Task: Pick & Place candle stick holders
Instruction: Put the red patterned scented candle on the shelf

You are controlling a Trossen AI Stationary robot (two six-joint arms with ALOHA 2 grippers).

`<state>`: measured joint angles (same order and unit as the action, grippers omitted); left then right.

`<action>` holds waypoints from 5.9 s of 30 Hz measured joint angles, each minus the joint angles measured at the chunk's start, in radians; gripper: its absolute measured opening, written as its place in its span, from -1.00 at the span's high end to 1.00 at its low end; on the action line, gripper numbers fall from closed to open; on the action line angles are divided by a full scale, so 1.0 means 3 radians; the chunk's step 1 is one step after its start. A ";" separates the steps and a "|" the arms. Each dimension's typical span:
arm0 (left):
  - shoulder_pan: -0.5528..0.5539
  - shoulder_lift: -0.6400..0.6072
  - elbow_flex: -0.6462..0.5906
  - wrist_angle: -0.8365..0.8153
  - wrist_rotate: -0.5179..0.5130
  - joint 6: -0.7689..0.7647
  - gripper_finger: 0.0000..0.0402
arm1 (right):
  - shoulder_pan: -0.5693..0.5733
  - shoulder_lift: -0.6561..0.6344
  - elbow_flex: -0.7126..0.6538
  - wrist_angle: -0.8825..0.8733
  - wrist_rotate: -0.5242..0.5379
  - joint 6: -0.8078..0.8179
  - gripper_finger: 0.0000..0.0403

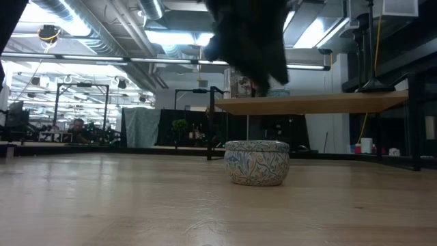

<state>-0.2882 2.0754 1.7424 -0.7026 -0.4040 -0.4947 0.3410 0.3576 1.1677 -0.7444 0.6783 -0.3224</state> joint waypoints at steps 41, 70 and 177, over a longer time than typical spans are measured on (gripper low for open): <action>0.0355 0.0008 -0.0417 0.0416 -0.0118 -0.0604 -0.68 | 0.0000 0.0000 0.0000 0.0001 0.0000 0.0001 0.97; 0.0472 0.0364 -0.0416 0.0298 0.0051 -0.1198 -0.68 | 0.0000 0.0001 0.0000 0.0001 0.0001 0.0000 0.97; 0.0509 0.0673 0.0053 0.0568 0.0295 -0.0492 -0.74 | 0.0000 0.0001 -0.0001 0.0001 -0.0001 0.0000 0.97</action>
<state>-0.1356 2.2772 1.7584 -0.5321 -0.3155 -0.6421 0.3408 0.3578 1.1675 -0.7441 0.6781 -0.3223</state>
